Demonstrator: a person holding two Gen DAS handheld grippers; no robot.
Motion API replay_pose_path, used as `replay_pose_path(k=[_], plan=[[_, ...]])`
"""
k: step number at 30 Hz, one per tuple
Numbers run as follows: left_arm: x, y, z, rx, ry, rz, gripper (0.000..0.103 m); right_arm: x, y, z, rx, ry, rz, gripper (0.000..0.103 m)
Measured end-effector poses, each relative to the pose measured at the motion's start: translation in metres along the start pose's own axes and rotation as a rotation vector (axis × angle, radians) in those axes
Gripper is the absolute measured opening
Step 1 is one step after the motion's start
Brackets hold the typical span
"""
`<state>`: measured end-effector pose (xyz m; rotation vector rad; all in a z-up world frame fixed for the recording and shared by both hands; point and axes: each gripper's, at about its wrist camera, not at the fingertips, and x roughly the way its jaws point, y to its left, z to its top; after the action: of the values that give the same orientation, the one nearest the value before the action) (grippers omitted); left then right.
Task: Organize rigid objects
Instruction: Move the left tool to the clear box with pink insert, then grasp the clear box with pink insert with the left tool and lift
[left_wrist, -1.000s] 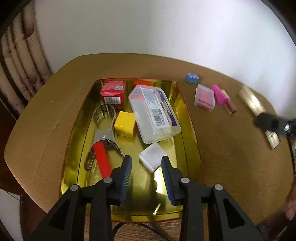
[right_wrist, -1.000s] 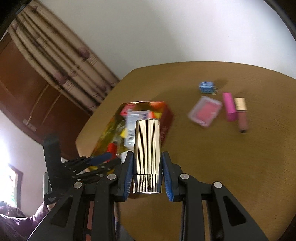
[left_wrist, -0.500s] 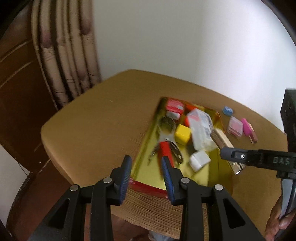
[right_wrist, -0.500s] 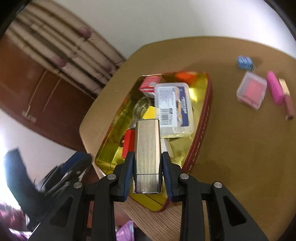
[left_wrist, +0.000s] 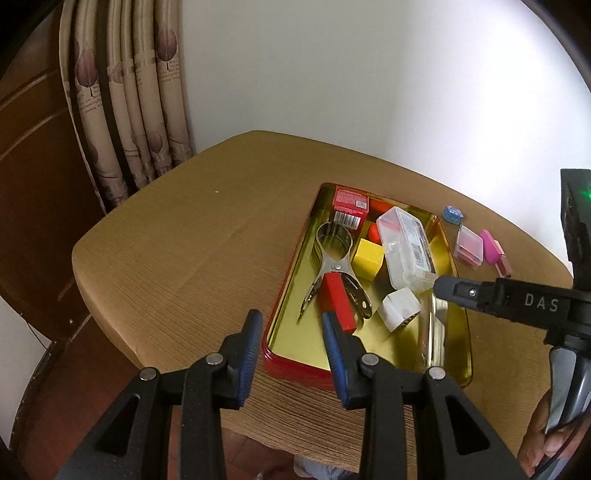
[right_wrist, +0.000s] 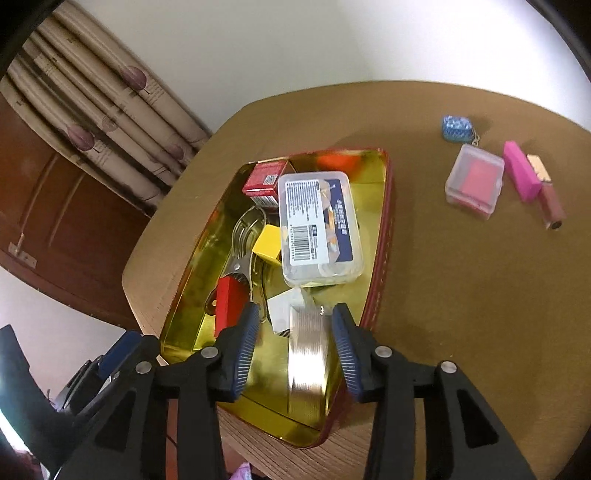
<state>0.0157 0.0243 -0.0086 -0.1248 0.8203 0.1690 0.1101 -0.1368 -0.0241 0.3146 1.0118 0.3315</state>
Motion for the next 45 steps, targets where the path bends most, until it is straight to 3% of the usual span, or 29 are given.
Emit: replay_pose_path(k=[3,6,9,11,17,21,23,28,31,36,38,41,45], plan=[[0.001,0.0,-0.001,-0.002,-0.002,0.007,0.034,-0.014,-0.006,0.001,-0.013,-0.056,-0.006,0.04],[0.002,-0.001,-0.002,-0.002,-0.006,0.003,0.034,-0.034,-0.026,-0.002,-0.03,-0.116,-0.07,0.044],[-0.001,-0.008,-0.004,0.024,-0.016,-0.013,0.034,-0.054,-0.07,-0.011,-0.001,-0.16,-0.197,0.055],[-0.003,-0.015,-0.005,0.046,-0.022,-0.032,0.034,-0.065,-0.101,-0.021,0.021,-0.186,-0.292,0.056],[-0.02,-0.05,-0.004,0.145,-0.018,-0.172,0.034,-0.087,-0.189,-0.046,0.012,-0.176,-0.577,0.057],[-0.029,-0.098,0.005,0.275,0.018,-0.271,0.034,-0.098,-0.223,-0.051,-0.01,-0.191,-0.662,0.063],[-0.029,-0.122,0.012,0.309,0.04,-0.329,0.034,-0.103,-0.235,-0.052,-0.01,-0.21,-0.663,0.068],[-0.004,-0.197,0.049,0.344,0.129,-0.469,0.034,-0.115,-0.252,-0.056,0.052,-0.251,-0.547,0.072],[0.019,-0.232,0.066,0.375,0.133,-0.453,0.034,-0.124,-0.26,-0.061,0.074,-0.277,-0.481,0.075],[0.08,-0.286,0.091,0.498,0.153,-0.343,0.035,-0.134,-0.26,-0.067,0.07,-0.311,-0.404,0.083],[0.101,-0.295,0.094,0.517,0.209,-0.318,0.035,-0.139,-0.26,-0.07,0.067,-0.319,-0.382,0.084],[0.128,-0.302,0.095,0.558,0.219,-0.236,0.035,-0.134,-0.259,-0.067,0.076,-0.322,-0.349,0.086],[0.152,-0.301,0.098,0.562,0.243,-0.201,0.035,-0.134,-0.263,-0.066,0.093,-0.321,-0.306,0.086]])
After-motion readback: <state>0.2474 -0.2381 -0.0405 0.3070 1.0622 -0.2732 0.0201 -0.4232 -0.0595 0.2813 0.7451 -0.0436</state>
